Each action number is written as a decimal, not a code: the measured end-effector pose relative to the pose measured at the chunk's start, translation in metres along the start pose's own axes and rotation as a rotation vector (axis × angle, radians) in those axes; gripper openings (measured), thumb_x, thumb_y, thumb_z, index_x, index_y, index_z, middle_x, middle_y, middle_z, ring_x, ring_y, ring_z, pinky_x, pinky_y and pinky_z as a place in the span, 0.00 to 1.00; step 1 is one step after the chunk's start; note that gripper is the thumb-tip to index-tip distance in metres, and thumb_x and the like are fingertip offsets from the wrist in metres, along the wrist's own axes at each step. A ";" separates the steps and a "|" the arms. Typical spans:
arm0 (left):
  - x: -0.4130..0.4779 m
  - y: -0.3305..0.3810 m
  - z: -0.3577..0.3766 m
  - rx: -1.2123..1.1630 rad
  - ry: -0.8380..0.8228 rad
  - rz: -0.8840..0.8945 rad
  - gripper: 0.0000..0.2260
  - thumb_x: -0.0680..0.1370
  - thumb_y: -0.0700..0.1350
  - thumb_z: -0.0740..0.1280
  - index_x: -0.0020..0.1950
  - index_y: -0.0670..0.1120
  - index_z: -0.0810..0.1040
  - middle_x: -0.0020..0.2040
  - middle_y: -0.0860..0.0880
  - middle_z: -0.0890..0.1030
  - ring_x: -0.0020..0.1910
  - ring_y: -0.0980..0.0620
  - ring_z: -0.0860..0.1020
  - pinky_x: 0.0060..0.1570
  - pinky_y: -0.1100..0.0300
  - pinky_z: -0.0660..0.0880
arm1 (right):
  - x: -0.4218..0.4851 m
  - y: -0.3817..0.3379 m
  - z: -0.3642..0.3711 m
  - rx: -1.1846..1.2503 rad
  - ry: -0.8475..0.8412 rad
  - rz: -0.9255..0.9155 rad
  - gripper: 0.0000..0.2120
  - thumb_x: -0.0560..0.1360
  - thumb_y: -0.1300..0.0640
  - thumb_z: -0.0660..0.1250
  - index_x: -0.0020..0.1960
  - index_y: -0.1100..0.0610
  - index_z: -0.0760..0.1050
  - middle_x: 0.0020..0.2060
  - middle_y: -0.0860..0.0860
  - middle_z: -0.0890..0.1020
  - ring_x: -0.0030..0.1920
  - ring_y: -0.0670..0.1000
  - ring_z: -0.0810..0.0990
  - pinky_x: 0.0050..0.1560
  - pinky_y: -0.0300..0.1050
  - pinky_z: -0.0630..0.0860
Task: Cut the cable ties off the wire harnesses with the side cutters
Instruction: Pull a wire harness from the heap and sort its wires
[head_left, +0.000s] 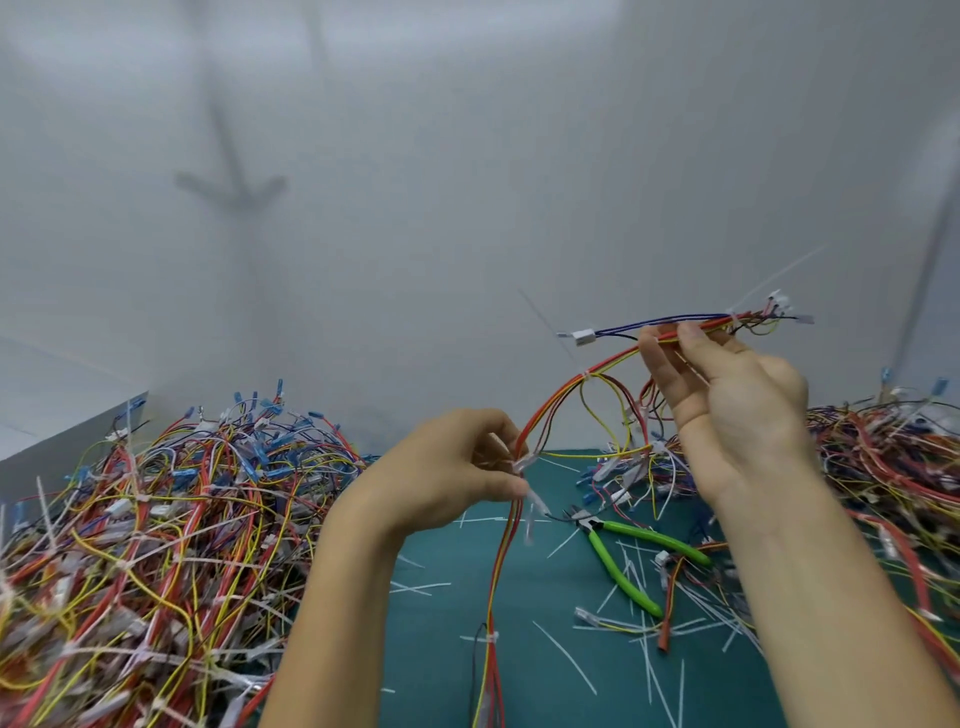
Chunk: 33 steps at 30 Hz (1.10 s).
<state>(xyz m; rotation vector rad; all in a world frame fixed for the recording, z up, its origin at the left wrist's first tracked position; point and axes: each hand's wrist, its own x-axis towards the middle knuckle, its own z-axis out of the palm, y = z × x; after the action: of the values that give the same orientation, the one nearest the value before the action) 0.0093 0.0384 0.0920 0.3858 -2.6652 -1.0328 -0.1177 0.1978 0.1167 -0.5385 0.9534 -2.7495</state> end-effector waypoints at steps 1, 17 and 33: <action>0.000 -0.001 0.000 0.010 0.005 -0.002 0.09 0.73 0.40 0.75 0.49 0.49 0.78 0.43 0.49 0.84 0.42 0.52 0.80 0.51 0.51 0.77 | 0.000 0.000 0.000 -0.001 -0.003 0.000 0.07 0.79 0.70 0.63 0.42 0.64 0.73 0.26 0.48 0.82 0.32 0.49 0.85 0.38 0.39 0.81; -0.003 -0.013 -0.014 -0.224 0.542 -0.096 0.06 0.79 0.35 0.66 0.46 0.45 0.80 0.39 0.41 0.83 0.32 0.52 0.82 0.33 0.56 0.82 | -0.006 0.015 0.005 -0.045 -0.085 0.191 0.02 0.78 0.69 0.65 0.47 0.66 0.76 0.33 0.55 0.85 0.36 0.50 0.86 0.36 0.38 0.81; -0.015 0.004 -0.027 -0.845 0.637 0.071 0.08 0.79 0.33 0.65 0.48 0.45 0.81 0.34 0.49 0.84 0.34 0.47 0.85 0.33 0.66 0.79 | -0.008 0.029 0.001 0.034 -0.187 0.522 0.14 0.77 0.67 0.66 0.61 0.71 0.72 0.51 0.65 0.84 0.50 0.61 0.86 0.42 0.44 0.84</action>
<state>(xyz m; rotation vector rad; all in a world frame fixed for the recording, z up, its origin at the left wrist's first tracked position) 0.0316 0.0293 0.1121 0.3442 -1.5122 -1.5571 -0.1088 0.1770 0.0968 -0.4525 0.8543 -2.2055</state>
